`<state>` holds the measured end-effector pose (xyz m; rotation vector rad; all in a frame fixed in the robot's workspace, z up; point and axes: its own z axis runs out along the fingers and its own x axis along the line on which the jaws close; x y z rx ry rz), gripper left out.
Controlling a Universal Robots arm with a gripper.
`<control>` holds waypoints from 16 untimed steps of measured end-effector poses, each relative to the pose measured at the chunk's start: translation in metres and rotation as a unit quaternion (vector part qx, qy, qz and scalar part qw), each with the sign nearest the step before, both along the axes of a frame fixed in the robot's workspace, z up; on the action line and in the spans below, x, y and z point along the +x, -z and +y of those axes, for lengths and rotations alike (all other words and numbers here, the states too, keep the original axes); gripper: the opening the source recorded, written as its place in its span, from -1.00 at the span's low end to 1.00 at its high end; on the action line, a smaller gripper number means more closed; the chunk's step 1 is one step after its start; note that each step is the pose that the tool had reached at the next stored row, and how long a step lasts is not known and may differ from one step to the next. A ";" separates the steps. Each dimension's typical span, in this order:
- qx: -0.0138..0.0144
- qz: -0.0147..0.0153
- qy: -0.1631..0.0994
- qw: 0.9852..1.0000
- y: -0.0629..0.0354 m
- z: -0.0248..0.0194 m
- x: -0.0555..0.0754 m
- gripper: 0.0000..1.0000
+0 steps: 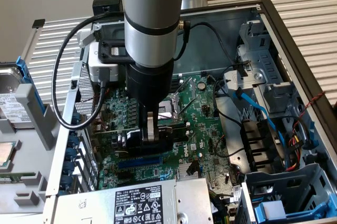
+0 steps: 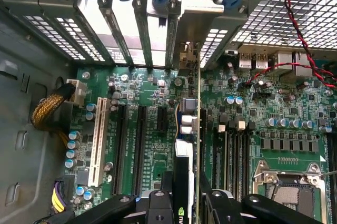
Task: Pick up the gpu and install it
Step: 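Insert the gpu into the slot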
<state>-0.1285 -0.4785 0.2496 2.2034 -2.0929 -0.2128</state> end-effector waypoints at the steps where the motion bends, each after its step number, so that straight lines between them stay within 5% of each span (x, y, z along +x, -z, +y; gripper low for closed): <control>1: 0.000 0.000 0.000 1.000 0.0001 -0.0004 0.000 -0.43; 16: 0.000 0.000 0.013 1.000 0.0009 -0.0030 0.000 -0.43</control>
